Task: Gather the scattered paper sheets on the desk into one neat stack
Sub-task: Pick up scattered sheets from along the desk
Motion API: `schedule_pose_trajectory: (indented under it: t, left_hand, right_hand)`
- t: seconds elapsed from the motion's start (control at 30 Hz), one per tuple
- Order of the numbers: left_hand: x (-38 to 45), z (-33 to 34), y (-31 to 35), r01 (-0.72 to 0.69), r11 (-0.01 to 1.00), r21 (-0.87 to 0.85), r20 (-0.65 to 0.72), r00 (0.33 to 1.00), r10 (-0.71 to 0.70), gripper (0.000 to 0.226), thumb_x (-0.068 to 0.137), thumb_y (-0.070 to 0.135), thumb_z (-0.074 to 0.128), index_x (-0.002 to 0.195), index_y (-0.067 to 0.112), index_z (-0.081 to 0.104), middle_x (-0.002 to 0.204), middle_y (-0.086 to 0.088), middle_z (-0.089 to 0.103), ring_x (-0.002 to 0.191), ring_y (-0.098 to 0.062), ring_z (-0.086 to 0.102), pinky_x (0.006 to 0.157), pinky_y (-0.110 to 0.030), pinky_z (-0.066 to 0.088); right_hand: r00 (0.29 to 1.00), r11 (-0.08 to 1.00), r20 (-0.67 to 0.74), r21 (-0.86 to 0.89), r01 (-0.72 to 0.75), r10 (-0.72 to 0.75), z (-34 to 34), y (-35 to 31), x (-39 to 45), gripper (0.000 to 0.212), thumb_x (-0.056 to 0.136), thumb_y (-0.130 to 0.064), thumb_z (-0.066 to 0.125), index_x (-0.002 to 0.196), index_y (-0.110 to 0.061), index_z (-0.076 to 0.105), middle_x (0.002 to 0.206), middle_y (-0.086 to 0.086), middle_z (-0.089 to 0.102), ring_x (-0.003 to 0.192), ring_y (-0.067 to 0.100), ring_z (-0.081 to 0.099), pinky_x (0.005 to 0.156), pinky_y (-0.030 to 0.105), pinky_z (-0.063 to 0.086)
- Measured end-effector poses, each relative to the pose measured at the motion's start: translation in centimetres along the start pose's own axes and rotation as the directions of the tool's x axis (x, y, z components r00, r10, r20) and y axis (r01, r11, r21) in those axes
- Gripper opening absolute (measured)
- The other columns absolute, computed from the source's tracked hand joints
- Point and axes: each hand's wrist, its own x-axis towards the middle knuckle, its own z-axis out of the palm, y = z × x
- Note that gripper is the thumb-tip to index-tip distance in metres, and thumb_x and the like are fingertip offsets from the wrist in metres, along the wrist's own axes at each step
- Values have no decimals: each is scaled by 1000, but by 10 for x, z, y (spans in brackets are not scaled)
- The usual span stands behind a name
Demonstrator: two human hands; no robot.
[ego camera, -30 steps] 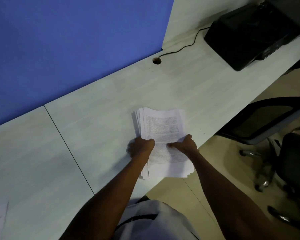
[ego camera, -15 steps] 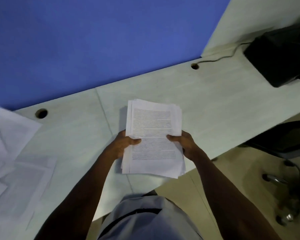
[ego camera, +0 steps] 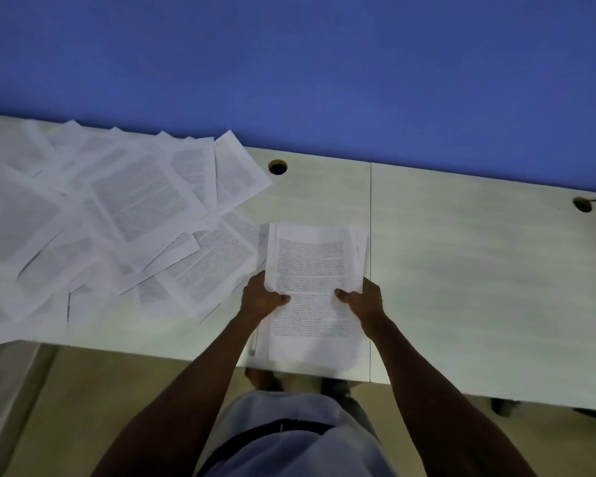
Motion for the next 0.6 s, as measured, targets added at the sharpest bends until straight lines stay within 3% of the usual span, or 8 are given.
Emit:
schedule_pose_trajectory:
  t: [0.2,0.3,0.37,0.5,0.6]
  left_hand:
    - [0,-6,-5,115,945,305,-151,986,-72,63,77,60,75,118,14,64,116,-2,69,106,-24,67,88,-38,55]
    - [-2,-12,-7,117,954,276,-204,977,-61,51,82,54,73,105,8,69,101,-6,72,94,-24,71,72,-28,52]
    - [-2,-18,-7,135,967,216,-232,969,-83,44,83,47,75,94,5,70,92,-8,73,85,-24,71,68,-28,51]
    - [-11,-36,-15,184,983,26,-337,927,-165,26,81,29,76,73,5,67,71,-12,72,66,-29,72,68,-45,63]
    - [-25,-59,-22,252,967,-23,-530,817,-226,22,81,18,70,93,1,65,90,-15,70,83,-34,69,74,-34,55]
  right_hand:
    - [972,944,-228,-330,-20,-60,30,-5,-20,79,81,-21,84,145,-6,41,142,16,53,131,37,51,107,47,46]
    - [874,760,-353,-649,29,-335,44,-15,-37,78,79,-14,79,146,-11,40,140,16,50,128,36,49,104,49,45]
    - [839,683,-254,-709,177,-481,57,-24,-39,69,79,-9,75,142,-13,47,137,12,52,125,32,51,101,46,48]
    - [833,661,42,-586,468,-552,99,-44,-38,48,86,-11,68,132,-17,58,130,4,59,120,24,58,95,45,56]
    - [814,655,201,-505,563,-545,138,-65,-33,45,88,-10,64,131,-17,59,126,1,62,116,20,62,93,41,56]
